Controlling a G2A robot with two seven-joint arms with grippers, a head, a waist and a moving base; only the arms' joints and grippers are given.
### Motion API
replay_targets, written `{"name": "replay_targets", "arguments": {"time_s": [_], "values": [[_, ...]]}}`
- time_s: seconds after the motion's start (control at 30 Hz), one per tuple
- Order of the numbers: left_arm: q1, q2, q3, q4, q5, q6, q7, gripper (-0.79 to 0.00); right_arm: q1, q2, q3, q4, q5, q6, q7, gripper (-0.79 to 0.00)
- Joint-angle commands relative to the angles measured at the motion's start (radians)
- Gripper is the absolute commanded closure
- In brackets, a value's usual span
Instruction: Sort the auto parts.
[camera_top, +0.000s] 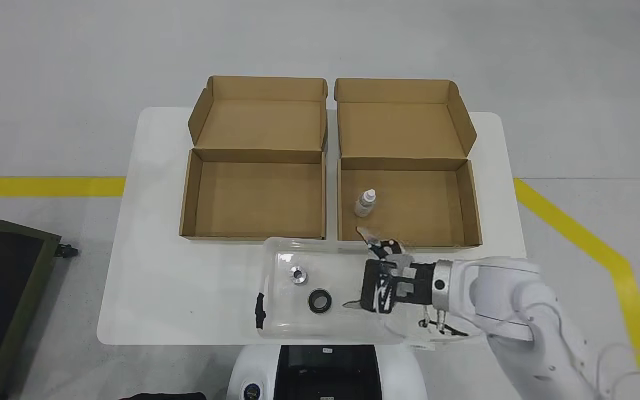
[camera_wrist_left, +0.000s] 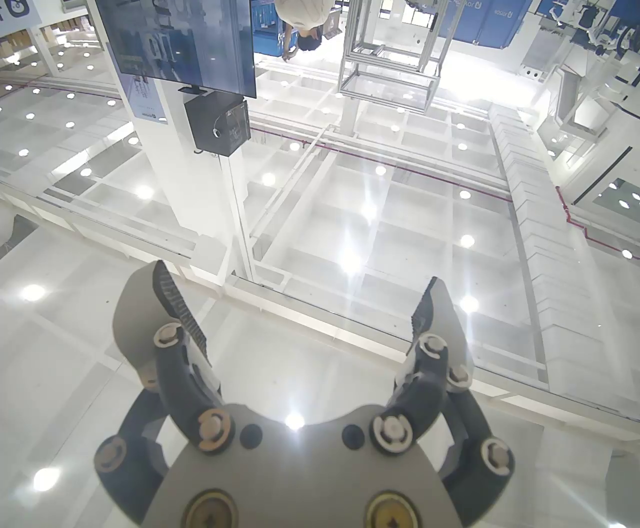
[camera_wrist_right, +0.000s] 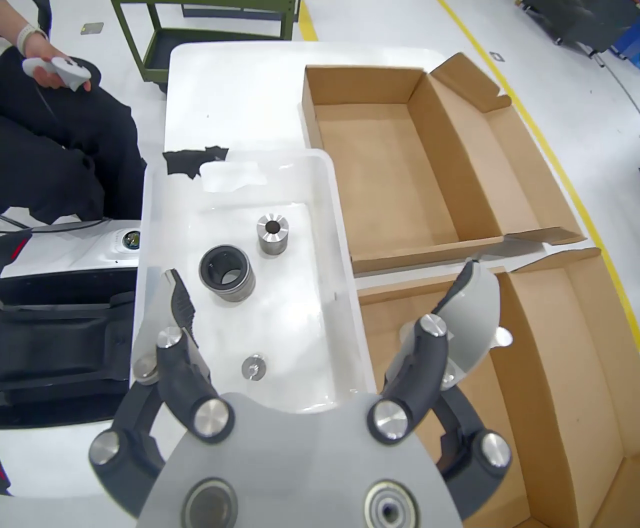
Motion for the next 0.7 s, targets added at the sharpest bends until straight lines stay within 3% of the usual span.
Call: {"name": "replay_targets", "arguments": {"time_s": [0.0,0.53,0.67], "values": [[0.000,0.000,0.000,0.000,0.000,0.000,0.000,-0.785,-0.011,0.003,-0.003,0.002,-0.007,0.001,0.013,-0.785],[0.000,0.000,0.000,0.000,0.000,0.000,0.000,-0.785,-0.031,0.026,-0.053,0.044,-0.121,-0.013,0.133,-0.782],[0.000,0.000,0.000,0.000,0.000,0.000,0.000,-0.785,-0.031,0.030,-0.072,0.055,-0.143,-0.010,0.156,-0.714]]}}
